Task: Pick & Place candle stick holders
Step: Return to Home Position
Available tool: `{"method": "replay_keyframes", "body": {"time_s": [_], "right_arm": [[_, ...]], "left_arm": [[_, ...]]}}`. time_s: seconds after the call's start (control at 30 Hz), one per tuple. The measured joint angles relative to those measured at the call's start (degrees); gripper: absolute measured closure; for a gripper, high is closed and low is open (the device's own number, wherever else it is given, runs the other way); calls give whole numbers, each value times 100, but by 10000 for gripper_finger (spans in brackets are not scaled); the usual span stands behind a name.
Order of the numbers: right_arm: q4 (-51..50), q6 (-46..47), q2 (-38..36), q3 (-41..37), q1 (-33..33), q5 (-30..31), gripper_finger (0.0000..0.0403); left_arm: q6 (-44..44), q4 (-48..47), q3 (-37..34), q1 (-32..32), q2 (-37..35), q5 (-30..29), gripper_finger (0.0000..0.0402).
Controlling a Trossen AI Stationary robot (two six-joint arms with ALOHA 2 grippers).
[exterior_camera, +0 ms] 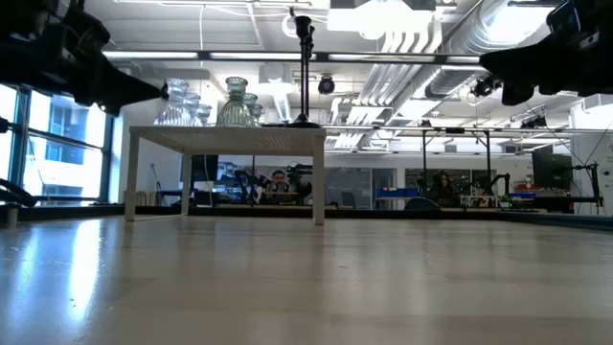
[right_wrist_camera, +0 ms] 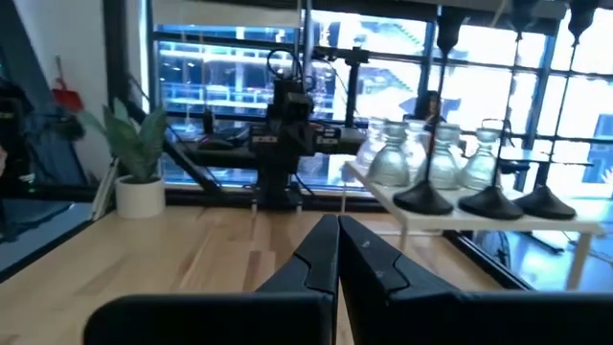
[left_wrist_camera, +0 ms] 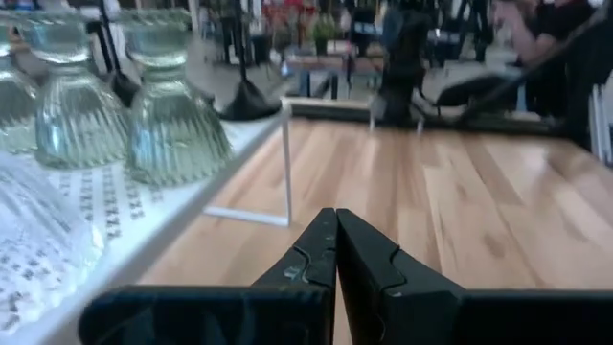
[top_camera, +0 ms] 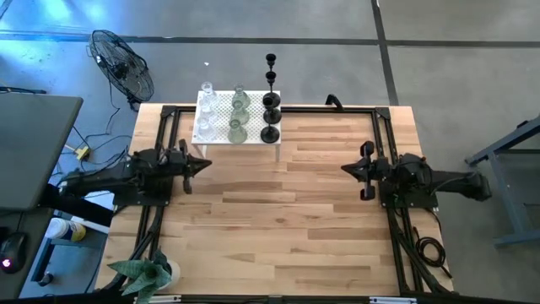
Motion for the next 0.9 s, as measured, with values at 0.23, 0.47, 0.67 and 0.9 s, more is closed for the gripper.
{"method": "replay_keyframes", "body": {"time_s": [0.23, 0.47, 0.67, 0.9], "right_arm": [[-150, 231, -12, 0, -322, 36, 403], [-303, 271, -12, 0, -360, 646, 403], [-627, 400, -8, -2, -360, 1080, 403], [-604, 522, -9, -2, -360, 1614, 402]], "left_arm": [[-360, 1186, -628, 1299, 58, 1256, 401], [-528, 1312, -642, 2021, 77, 1926, 401], [-662, 1283, -648, 2027, 83, 1884, 401], [-662, 1260, -653, 2027, 87, 1869, 401]]}}
